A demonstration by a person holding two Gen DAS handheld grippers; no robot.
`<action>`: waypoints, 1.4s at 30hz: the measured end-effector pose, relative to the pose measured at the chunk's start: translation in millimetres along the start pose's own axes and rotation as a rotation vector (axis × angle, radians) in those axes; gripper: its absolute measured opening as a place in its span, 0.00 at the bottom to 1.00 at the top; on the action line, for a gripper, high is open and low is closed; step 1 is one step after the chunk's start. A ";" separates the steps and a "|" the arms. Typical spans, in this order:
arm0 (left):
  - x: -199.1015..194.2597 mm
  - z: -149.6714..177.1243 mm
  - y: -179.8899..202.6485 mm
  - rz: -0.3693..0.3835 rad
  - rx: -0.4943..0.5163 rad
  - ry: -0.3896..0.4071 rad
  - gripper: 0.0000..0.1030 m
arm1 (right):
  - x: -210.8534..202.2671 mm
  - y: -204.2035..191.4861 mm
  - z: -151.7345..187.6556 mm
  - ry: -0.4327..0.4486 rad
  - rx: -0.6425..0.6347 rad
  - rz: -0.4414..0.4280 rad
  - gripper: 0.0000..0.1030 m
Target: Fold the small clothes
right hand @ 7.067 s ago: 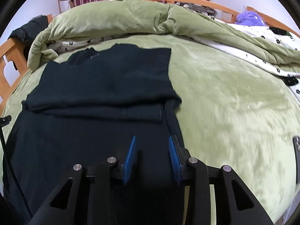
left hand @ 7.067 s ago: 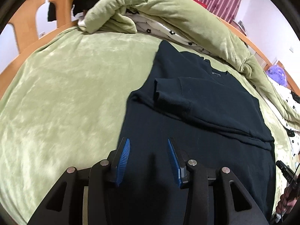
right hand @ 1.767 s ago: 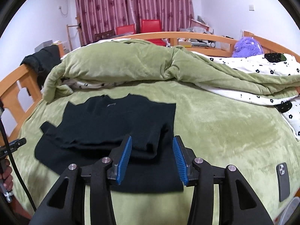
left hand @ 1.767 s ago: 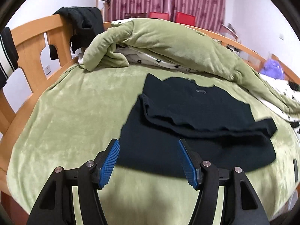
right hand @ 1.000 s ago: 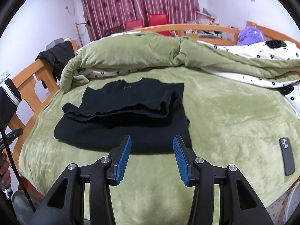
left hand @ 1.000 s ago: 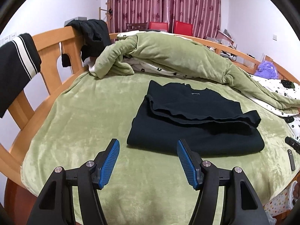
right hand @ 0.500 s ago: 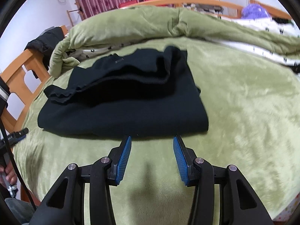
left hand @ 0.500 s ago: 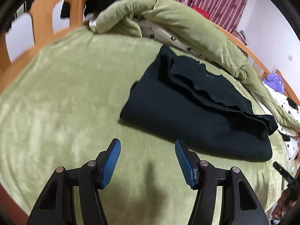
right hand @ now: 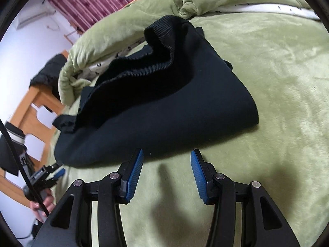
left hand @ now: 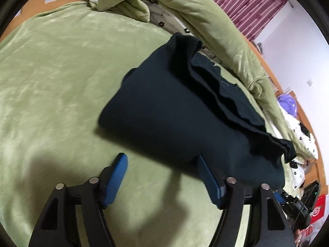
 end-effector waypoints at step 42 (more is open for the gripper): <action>4.0 3.6 32.2 -0.151 0.189 0.058 0.06 | -10.2 22.3 -21.0 0.043 -0.004 0.078 0.00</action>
Point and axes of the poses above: each gripper's, at about its wrist camera, not at the fingertips, and x roughly the way its jaws point, y to its right, z to its underside, the point moved 10 cm from there along x, roughly the way its jaws point, and after that the axes turned 6 degrees about -x, right-handed, at the moved point
